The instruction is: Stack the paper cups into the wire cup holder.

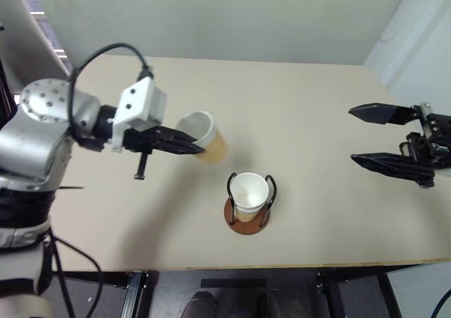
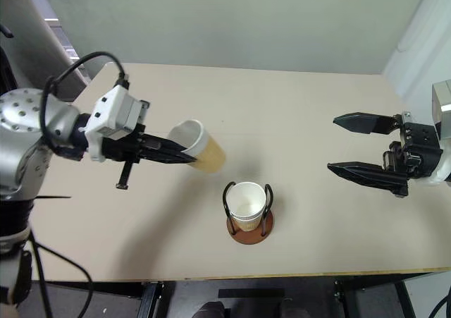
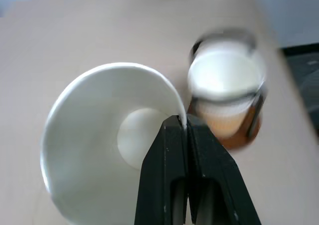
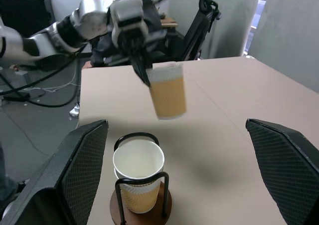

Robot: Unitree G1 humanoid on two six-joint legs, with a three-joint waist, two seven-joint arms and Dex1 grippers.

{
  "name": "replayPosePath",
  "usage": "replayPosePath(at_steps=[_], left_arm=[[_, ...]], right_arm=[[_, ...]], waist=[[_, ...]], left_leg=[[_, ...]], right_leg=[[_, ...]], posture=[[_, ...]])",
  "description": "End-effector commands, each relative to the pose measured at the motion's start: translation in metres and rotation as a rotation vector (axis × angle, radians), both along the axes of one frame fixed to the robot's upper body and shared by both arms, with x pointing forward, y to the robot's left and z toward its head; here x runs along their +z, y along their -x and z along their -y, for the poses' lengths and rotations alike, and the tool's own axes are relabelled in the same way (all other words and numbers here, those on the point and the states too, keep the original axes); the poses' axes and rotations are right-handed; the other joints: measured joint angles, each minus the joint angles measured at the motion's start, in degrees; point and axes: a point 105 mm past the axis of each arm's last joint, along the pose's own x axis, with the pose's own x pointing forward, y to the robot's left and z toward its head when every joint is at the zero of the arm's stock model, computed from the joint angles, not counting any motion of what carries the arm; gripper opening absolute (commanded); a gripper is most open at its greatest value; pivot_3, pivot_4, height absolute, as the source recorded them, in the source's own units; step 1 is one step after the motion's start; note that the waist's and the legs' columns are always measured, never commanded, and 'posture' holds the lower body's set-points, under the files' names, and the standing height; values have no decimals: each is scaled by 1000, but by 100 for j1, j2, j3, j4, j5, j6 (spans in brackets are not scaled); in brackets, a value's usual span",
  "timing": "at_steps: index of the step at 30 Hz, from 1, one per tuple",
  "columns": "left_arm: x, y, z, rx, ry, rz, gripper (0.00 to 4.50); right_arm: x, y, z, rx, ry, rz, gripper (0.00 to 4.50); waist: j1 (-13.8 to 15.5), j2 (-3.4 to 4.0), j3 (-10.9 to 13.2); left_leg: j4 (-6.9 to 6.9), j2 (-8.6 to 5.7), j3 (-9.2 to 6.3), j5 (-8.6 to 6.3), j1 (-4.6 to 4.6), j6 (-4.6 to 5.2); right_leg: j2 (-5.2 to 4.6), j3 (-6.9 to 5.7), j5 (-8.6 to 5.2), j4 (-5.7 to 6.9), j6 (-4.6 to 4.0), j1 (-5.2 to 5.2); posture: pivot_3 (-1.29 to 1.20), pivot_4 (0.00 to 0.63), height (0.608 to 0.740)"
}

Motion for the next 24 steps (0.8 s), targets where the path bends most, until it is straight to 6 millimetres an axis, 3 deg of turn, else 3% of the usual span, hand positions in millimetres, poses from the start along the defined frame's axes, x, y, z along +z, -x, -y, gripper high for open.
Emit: replayPosePath(at_steps=[1,9,24], left_arm=[[11,6,25,-160,-17,40,55],[-4,20,63,-420,-120,17,55],[-23,16,62,-486,-221,22,55]], right_arm=[[6,5,-4,10,16,47,4500],[5,11,-2,-27,44,61,4500],[-2,19,7,-120,88,48,4500]], waist=[[7,0,0],[-3,0,0],[29,1,1]], left_leg=[[3,0,0,0,-3,0],[14,3,1,-2,-3,5],[36,-1,-8,-9,-17,31]], right_leg=[[-1,1,4,-6,7,0],[2,5,28,-54,50,25],[0,15,47,-85,83,33]], posture=[[0,150,740],[0,150,740],[0,150,740]])
